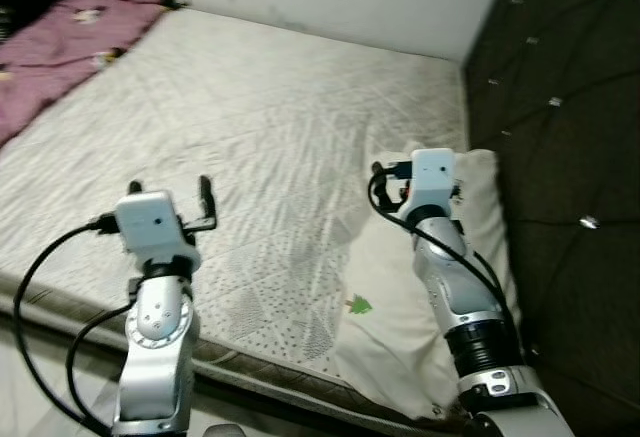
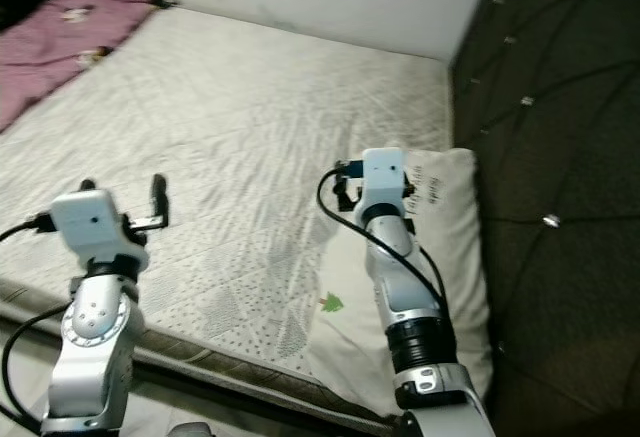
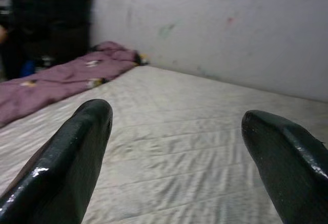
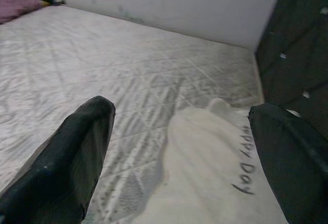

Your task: Clean up the room

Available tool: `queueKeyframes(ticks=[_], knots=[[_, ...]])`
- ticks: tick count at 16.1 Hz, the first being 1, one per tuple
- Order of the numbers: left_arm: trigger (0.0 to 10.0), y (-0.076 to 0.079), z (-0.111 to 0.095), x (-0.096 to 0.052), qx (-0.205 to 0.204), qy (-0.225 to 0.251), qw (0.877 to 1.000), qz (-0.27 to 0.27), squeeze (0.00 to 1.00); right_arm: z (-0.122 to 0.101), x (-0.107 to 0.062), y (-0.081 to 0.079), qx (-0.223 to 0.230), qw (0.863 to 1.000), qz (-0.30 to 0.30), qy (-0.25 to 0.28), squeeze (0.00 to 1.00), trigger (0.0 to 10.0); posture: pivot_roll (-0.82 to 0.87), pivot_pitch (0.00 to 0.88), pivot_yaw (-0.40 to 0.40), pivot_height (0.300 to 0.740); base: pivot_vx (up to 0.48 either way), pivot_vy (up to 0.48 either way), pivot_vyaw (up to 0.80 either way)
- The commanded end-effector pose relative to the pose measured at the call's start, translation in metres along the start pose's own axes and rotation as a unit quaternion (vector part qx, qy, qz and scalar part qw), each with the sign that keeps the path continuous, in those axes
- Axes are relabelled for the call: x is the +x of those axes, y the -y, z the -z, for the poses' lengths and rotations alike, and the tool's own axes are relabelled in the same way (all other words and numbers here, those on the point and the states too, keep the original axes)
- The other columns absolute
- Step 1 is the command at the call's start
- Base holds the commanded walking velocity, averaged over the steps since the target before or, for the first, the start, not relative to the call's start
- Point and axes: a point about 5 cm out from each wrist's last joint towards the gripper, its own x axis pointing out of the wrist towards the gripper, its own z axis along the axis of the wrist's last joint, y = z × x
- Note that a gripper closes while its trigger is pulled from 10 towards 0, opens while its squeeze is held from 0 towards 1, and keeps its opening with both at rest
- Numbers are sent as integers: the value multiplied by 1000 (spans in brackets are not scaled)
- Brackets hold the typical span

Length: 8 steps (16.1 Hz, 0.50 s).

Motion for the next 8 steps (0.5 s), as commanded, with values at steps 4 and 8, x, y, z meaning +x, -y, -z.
queueKeyframes(ticks=[4, 8], knots=[[10000, -2, 5, -1, -5, -16, 1000, -3, 0, 0, 1, 3, 0, 1000, 0, -2, 0, 10000, 95, 4, -61, 740, 0, 331, -753], [10000, -1, 4, -1, -6, -15, 1000, -3, 0, 0, 0, 2, -1, 1000, -5, -3, 0, 10000, 95, 9, -60, 740, 0, 459, 0]])
